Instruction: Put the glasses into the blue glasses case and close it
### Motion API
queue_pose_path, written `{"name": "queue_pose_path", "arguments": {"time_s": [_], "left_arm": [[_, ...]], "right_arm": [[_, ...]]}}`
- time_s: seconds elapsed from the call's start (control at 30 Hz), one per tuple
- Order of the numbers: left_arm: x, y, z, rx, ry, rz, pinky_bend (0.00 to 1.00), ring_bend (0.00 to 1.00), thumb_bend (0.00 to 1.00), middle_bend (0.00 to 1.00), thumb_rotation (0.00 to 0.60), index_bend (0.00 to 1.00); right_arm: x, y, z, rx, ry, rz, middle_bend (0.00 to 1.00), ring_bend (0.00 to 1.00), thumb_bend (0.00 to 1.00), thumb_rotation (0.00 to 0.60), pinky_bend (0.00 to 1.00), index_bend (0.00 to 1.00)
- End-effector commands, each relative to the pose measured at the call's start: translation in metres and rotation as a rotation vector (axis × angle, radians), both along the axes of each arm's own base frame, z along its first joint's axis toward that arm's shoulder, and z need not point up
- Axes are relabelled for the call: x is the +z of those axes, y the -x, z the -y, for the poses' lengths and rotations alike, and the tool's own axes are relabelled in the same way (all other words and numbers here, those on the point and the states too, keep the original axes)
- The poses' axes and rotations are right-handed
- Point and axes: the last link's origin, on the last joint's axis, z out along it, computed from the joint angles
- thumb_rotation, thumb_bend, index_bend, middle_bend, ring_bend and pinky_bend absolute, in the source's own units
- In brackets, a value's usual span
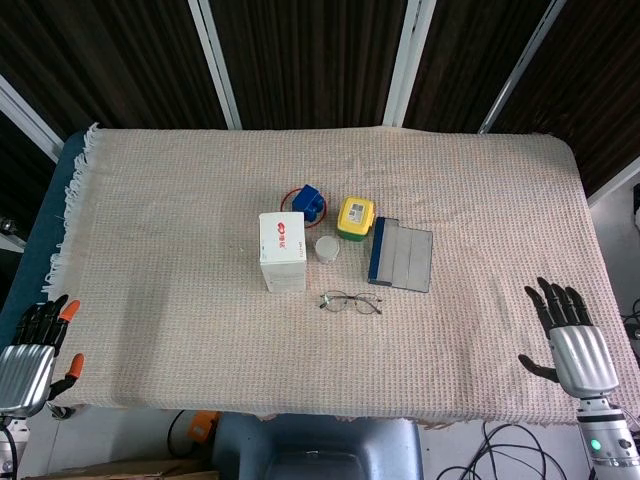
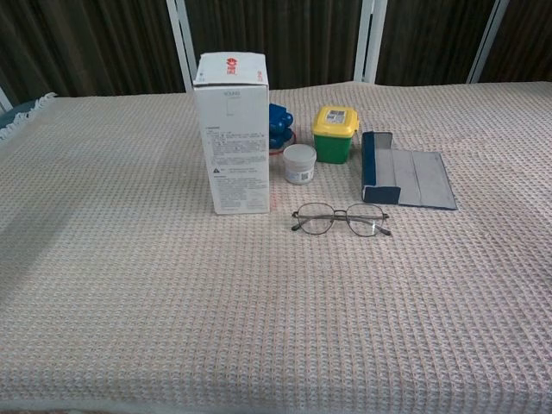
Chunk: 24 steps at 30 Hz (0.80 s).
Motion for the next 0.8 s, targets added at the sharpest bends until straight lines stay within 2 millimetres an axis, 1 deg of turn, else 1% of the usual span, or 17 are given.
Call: {"name": "queue_pose_path", "arguments": {"time_s": [0.03,0.23,0.33,0.43,0.57,0.6,0.8], "left_arm": [[0.000,-0.001,0.000,-0.004,-0.002,0.003,0.00,0.00,0.41,0.00,0.600,0.00],[-0.002,-0.004,0.000,-0.022,0.001,0.010,0.00,0.00,0.41,0.00,0.600,0.00],[-0.002,-0.005,-0.001,-0.030,0.009,0.019,0.00,0.00,0.41,0.00,0.600,0.00],[-0.003,-0.003,-0.004,-0.017,0.022,0.011,0.00,0.00,0.41,0.00,0.600,0.00],[-0.001,-0.002,-0.005,-0.010,0.019,0.018,0.00,0.00,0.41,0.00,0.600,0.00],[-0.001,-0.002,-0.005,-0.010,0.016,0.020,0.00,0.00,0.41,0.00,0.600,0.00],[0.004,-0.001,-0.003,-0.013,0.017,0.047,0.00,0.00,0.41,0.00,0.600,0.00]], "right_arm": [[0.000,0.001,0.001,0.008,0.012,-0.001,0.00,0.00,0.25,0.600,0.00,0.03],[-0.005,0.005,0.004,0.000,-0.007,0.009,0.00,0.00,0.25,0.600,0.00,0.05],[-0.015,0.002,0.011,-0.003,-0.018,0.014,0.00,0.00,0.25,0.600,0.00,0.10],[-0.029,-0.016,0.028,0.050,-0.049,-0.033,0.00,0.00,0.25,0.600,0.00,0.13],[-0.057,-0.054,0.055,0.142,-0.105,-0.056,0.00,0.00,0.25,0.600,0.00,0.23],[-0.063,-0.060,0.061,0.151,-0.116,-0.056,0.00,0.00,0.25,0.600,0.00,0.26],[-0.106,-0.108,0.097,0.209,-0.155,-0.049,0.01,0.00,0.35,0.600,0.00,0.43]]}}
